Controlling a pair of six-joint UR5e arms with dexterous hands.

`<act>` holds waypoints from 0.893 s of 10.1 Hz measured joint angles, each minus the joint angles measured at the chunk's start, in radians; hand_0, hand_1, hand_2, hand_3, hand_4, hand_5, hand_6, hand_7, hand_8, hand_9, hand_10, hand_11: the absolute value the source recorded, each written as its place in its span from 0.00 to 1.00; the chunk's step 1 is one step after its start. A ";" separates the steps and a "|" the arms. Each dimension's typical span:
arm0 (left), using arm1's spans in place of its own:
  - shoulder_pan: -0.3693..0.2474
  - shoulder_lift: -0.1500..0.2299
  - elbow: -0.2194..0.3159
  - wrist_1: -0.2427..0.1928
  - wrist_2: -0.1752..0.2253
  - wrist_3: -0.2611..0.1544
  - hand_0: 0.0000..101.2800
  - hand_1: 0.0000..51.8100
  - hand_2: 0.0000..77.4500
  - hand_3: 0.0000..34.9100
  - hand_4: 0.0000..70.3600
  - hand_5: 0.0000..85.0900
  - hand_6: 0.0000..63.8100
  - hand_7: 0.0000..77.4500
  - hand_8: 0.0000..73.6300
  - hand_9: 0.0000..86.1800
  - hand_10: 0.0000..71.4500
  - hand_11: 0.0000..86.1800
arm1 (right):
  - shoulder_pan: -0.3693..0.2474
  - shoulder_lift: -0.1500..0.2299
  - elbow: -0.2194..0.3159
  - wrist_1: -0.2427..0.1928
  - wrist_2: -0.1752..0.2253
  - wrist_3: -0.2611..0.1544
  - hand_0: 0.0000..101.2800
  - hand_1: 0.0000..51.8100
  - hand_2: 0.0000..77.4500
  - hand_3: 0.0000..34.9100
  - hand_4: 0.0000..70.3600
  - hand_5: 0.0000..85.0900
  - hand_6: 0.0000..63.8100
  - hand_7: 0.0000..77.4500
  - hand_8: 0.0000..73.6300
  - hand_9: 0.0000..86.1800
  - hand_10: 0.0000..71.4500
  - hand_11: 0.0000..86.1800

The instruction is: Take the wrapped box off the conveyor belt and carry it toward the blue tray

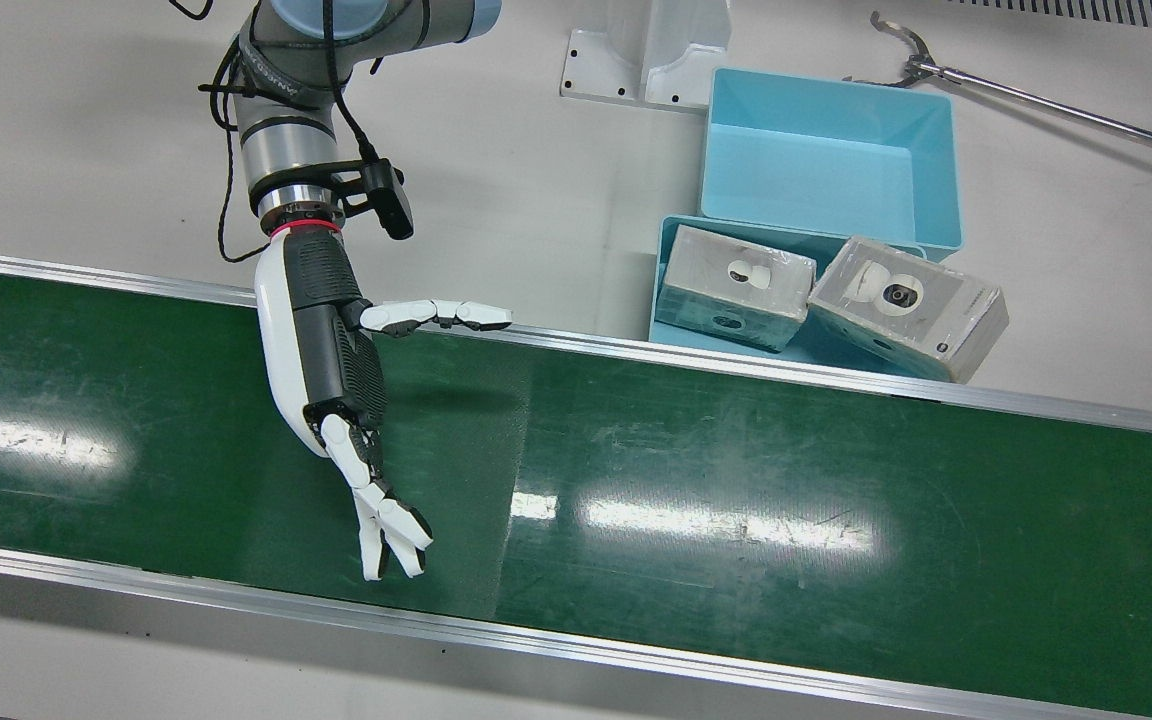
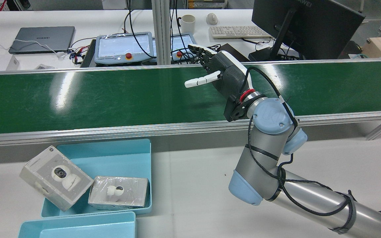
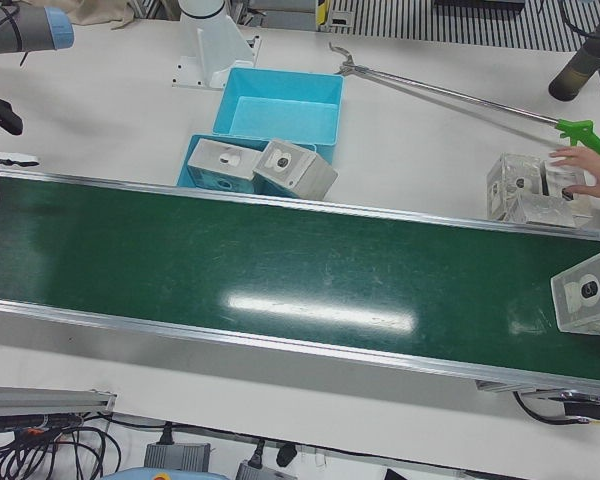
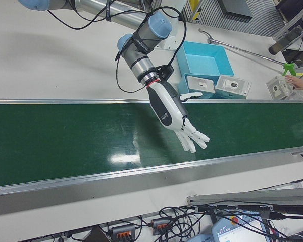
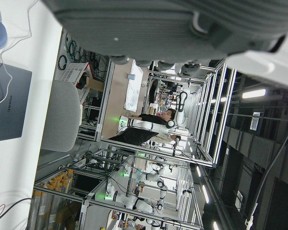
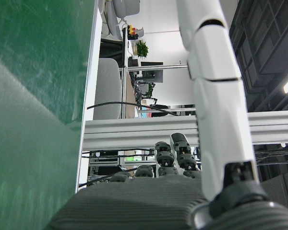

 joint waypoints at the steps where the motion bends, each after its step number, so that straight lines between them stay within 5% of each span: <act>1: 0.000 0.000 0.000 0.000 0.000 0.000 0.00 0.00 0.01 0.00 0.00 0.01 0.01 0.01 0.01 0.00 0.00 0.01 | 0.000 0.001 -0.014 0.027 -0.013 0.001 0.53 0.37 0.16 0.01 0.12 0.16 0.03 0.03 0.00 0.02 0.00 0.02; 9: 0.000 0.000 0.000 0.000 0.000 0.000 0.00 0.00 0.01 0.00 0.00 0.01 0.01 0.01 0.01 0.01 0.01 0.01 | 0.012 0.017 -0.026 0.065 -0.036 0.001 0.51 0.36 0.11 0.00 0.13 0.17 0.04 0.04 0.00 0.02 0.00 0.02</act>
